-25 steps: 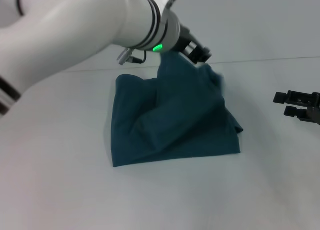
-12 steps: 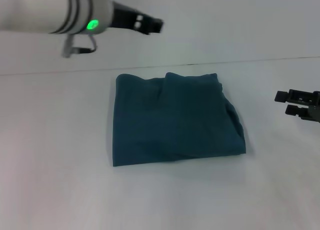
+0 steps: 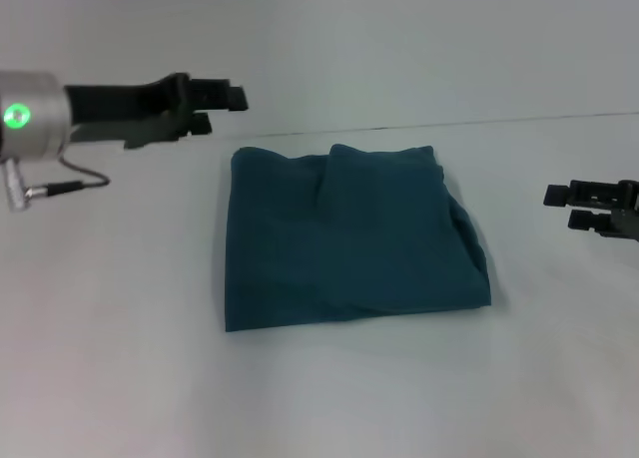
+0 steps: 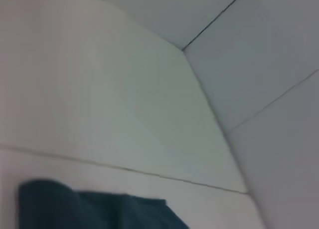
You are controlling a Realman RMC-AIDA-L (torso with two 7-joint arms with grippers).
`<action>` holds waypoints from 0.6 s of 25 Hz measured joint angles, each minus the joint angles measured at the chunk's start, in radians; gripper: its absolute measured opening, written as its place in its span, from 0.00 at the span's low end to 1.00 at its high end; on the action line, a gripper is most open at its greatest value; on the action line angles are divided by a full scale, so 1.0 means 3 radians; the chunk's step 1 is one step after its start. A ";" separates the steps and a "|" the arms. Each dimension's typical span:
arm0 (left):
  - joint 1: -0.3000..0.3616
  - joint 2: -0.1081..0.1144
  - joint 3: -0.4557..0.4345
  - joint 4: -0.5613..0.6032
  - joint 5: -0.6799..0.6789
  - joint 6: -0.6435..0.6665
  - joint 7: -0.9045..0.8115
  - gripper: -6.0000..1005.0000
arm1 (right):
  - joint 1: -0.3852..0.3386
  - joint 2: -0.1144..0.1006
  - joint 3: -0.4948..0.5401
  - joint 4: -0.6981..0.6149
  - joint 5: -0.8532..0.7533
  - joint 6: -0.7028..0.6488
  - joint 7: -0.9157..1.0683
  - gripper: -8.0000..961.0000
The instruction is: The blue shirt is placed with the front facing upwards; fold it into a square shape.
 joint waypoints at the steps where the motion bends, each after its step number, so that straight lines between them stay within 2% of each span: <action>1: 0.0027 0.0022 -0.0077 -0.0114 -0.0112 0.0053 0.0053 0.63 | 0.0039 -0.0018 -0.0001 -0.0004 -0.0041 -0.0009 0.0028 0.83; 4: 0.0135 0.0133 -0.0247 -0.0545 -0.0501 0.0212 0.0234 0.63 | 0.0185 -0.0092 -0.0025 -0.0010 -0.0216 -0.0039 0.0203 0.83; 8: 0.0230 0.0269 -0.0298 -0.0960 -0.0755 0.0403 0.0382 0.63 | 0.0456 -0.0246 -0.0077 -0.0020 -0.0536 -0.0036 0.0631 0.83; 11: 0.0273 0.0312 -0.0341 -0.1103 -0.0760 0.0540 0.0464 0.63 | 0.0658 -0.0374 -0.0080 -0.0024 -0.0802 -0.0039 0.0954 0.83; 15: 0.0290 0.0324 -0.0365 -0.1197 -0.0585 0.0570 0.0517 0.63 | 0.0849 -0.0464 -0.0086 -0.0043 -0.1112 -0.0102 0.1207 0.83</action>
